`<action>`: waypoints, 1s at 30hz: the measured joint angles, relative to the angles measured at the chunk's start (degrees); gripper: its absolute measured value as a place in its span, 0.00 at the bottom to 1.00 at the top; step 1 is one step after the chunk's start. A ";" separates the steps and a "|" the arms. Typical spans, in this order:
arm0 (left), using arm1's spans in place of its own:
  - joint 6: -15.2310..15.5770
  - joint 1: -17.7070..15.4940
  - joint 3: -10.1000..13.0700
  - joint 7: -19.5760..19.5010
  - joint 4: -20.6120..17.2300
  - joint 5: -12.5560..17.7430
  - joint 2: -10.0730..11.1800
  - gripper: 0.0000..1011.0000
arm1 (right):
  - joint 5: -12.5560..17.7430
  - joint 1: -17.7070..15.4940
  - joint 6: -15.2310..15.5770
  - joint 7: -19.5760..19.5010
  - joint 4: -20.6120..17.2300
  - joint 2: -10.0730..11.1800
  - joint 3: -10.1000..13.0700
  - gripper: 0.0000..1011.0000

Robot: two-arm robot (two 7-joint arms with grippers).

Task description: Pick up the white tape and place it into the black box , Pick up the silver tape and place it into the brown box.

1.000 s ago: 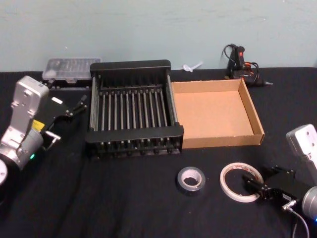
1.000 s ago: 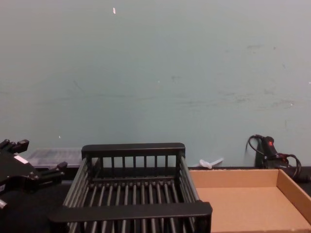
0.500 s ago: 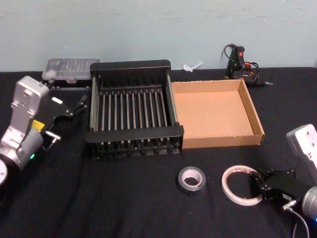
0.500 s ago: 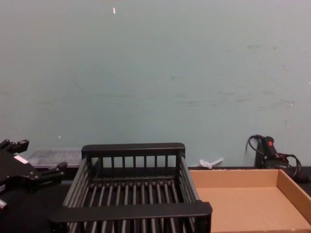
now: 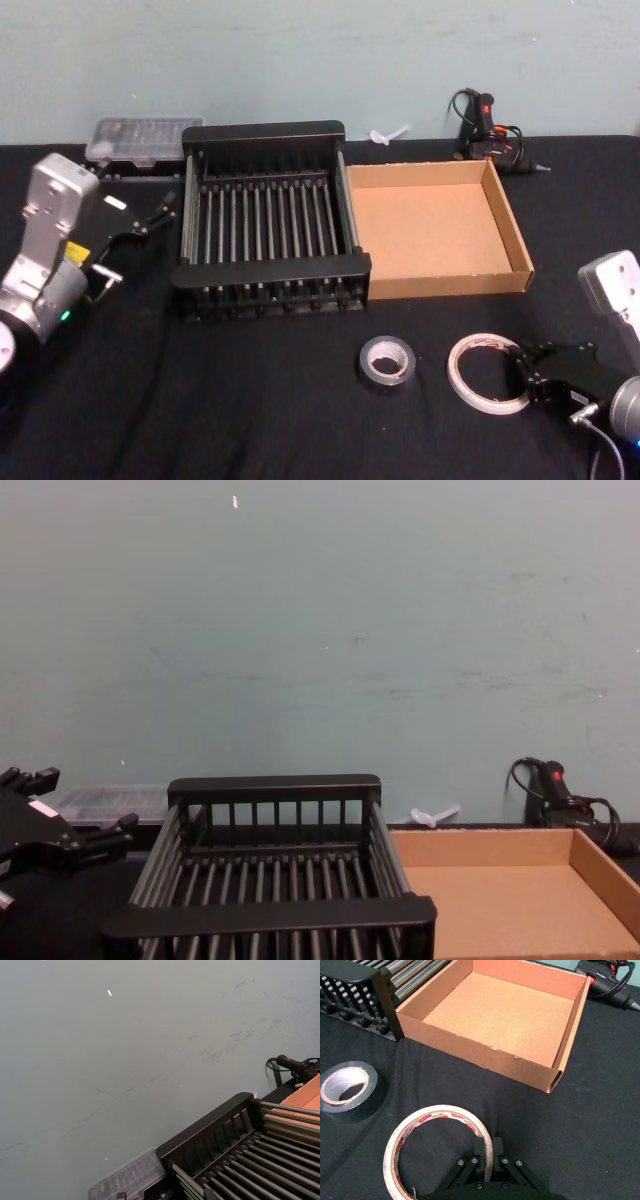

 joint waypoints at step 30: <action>0.00 0.00 0.00 0.00 0.00 0.00 0.00 0.99 | -1.95 0.11 -4.41 5.79 -3.17 -0.84 4.04 0.10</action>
